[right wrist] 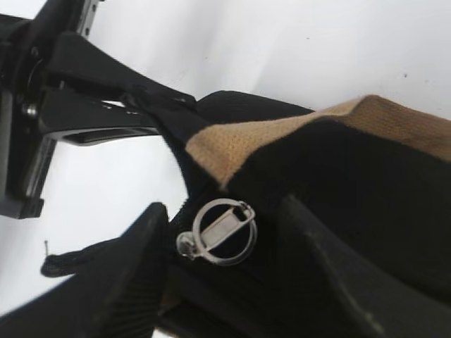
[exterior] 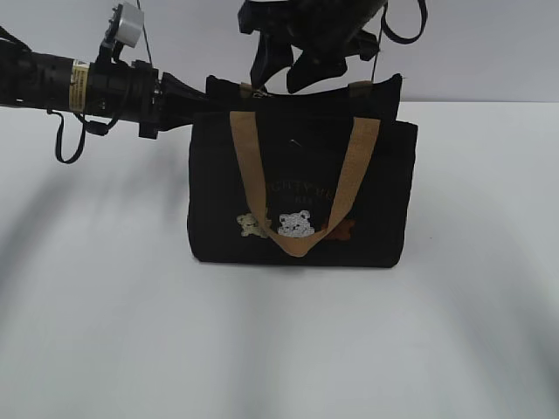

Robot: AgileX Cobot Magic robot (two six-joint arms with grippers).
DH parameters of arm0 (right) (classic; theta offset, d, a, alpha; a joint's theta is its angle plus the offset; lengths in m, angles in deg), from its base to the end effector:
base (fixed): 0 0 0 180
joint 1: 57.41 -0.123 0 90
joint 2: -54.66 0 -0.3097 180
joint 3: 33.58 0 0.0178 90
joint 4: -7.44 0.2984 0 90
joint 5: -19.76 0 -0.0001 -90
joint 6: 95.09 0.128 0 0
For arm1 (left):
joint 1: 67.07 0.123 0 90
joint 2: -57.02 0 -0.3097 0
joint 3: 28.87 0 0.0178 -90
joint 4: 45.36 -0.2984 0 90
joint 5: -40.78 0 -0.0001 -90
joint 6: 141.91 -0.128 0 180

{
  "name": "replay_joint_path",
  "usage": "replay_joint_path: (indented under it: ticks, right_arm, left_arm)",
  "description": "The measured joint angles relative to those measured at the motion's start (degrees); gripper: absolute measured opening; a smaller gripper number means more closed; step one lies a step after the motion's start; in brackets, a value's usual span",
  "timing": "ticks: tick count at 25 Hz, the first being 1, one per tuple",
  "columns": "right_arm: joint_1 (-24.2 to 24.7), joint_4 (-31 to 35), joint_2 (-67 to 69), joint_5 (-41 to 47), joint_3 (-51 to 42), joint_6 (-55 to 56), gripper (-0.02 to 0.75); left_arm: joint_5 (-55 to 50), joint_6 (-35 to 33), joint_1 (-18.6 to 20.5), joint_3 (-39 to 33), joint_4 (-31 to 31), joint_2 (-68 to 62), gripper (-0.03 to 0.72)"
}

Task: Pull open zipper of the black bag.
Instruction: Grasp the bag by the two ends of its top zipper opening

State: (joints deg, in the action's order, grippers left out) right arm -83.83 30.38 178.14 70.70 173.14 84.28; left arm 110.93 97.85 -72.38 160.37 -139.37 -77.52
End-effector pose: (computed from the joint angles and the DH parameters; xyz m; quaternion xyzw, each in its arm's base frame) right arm 0.4650 0.2743 0.2634 -0.1449 0.9334 0.2394 0.2248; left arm 0.4885 -0.1660 0.1538 0.5001 0.6123 -0.4080 0.4567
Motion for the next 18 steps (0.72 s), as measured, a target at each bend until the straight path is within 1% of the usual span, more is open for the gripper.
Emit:
replay_joint_path:
  ticks: [4, 10, 18]
  right_arm:
    - [0.00, -1.82, 0.24, -0.09, 0.00, 2.57, 0.377]
    - [-0.20, -1.51, 2.33, -0.02, 0.11, 5.96, 0.377]
    - [-1.00, -1.17, 2.38, 0.92, 0.11, 6.65, 0.378]
  left_arm:
    - [0.00, 0.00, 0.00, 0.00, 0.00, 0.00, 0.034]
    - [-0.22, 0.00, 0.00, 0.00, -0.22, 0.00, 0.034]
    - [-0.17, 0.00, 0.00, 0.00, -0.31, 0.00, 0.034]
